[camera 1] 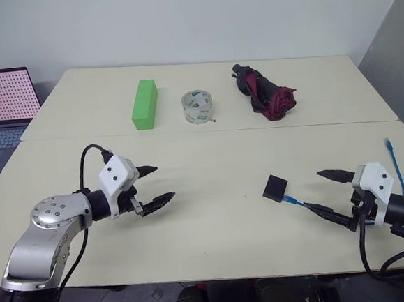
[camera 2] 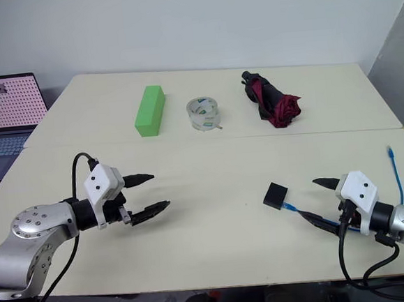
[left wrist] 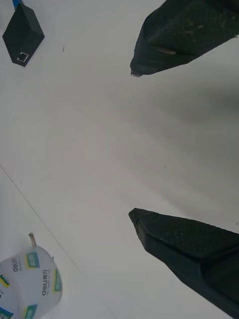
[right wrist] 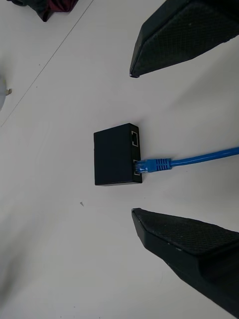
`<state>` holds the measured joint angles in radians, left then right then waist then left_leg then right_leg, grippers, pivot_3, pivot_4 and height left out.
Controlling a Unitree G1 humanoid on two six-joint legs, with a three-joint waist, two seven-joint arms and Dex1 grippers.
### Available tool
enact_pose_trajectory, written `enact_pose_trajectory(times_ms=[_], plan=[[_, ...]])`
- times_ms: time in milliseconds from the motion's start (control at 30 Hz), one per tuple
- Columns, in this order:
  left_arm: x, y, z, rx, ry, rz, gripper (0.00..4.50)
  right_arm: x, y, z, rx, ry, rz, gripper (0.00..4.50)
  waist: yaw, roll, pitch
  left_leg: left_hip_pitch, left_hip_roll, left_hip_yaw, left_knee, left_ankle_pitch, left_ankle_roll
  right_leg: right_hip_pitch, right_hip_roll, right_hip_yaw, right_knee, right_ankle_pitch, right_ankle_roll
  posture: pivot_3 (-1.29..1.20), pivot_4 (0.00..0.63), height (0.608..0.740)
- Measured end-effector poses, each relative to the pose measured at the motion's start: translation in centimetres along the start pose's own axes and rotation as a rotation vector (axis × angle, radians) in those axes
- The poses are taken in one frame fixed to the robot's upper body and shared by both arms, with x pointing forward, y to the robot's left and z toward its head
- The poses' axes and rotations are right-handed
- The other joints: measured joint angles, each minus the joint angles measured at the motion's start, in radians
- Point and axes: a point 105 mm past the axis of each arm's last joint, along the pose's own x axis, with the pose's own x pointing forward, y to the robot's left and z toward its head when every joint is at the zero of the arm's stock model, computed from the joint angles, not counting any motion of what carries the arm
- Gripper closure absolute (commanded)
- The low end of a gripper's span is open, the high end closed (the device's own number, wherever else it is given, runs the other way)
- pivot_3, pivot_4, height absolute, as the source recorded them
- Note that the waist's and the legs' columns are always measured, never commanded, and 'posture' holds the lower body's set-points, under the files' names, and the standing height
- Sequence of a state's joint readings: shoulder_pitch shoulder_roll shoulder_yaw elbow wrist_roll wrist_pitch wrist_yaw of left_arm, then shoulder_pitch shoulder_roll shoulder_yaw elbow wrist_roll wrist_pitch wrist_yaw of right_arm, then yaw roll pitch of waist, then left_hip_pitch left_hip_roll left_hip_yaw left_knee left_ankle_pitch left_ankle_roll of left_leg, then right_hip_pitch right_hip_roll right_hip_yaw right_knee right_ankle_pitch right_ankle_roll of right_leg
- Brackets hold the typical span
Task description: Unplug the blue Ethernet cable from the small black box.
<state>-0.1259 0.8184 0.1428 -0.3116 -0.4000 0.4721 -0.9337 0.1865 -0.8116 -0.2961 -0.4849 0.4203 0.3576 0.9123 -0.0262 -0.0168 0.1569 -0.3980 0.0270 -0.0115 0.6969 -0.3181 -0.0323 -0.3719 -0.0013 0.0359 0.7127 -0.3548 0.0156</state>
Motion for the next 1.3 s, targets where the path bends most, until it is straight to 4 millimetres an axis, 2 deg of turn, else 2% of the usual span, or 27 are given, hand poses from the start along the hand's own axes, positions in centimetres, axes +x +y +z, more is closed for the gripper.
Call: enact_pose_trajectory(times_ms=[700, 867, 967, 1200, 1300], plan=[[-0.1, -1.6, 0.6, 0.036, -0.006, -0.114, 0.00, 0.0, 0.3, -0.5, 0.011, 0.019, -0.002, 0.04, 0.000, 0.000, 0.000, 0.000, 0.000, 0.000, 0.000, 0.000, 0.000, 0.000, 0.000, 0.000, 0.000, 0.000, 0.000, 0.00, 0.150, 0.740], [0.3, -3.1, 0.9, 0.015, -0.004, -0.193, 0.00, 1.2, 1.2, -1.1, 0.015, 0.035, 0.023, 0.04, 0.000, 0.000, 0.000, 0.000, 0.000, 0.000, 0.000, 0.000, 0.000, 0.000, 0.000, 0.000, 0.000, 0.000, 0.000, 0.00, 0.150, 0.740], [0.9, -4.5, 0.8, -0.004, 0.004, -0.264, 0.00, 2.9, 2.0, -1.7, 0.024, 0.066, 0.057, 0.04, -0.001, 0.000, 0.000, 0.000, 0.000, 0.000, 0.000, 0.000, 0.000, 0.000, 0.000, 0.000, 0.000, 0.000, 0.000, 0.00, 0.150, 0.740], [1.3, -5.6, 0.7, -0.019, 0.013, -0.322, 0.00, 4.7, 1.6, -3.8, 0.091, 0.119, 0.054, 0.04, 0.000, 0.000, 0.000, 0.000, 0.000, 0.000, 0.000, 0.000, 0.000, 0.000, 0.000, 0.000, 0.000, 0.000, 0.000, 0.00, 0.150, 0.740], [1.2, -5.7, 0.7, -0.021, 0.015, -0.322, 0.00, 4.7, 1.4, -4.9, 0.126, 0.149, 0.052, 0.52, 0.000, 0.000, 0.000, 0.000, 0.000, 0.000, 0.000, 0.000, 0.000, 0.000, 0.000, 0.001, 0.000, 0.000, 0.000, 0.00, 0.150, 0.740]])
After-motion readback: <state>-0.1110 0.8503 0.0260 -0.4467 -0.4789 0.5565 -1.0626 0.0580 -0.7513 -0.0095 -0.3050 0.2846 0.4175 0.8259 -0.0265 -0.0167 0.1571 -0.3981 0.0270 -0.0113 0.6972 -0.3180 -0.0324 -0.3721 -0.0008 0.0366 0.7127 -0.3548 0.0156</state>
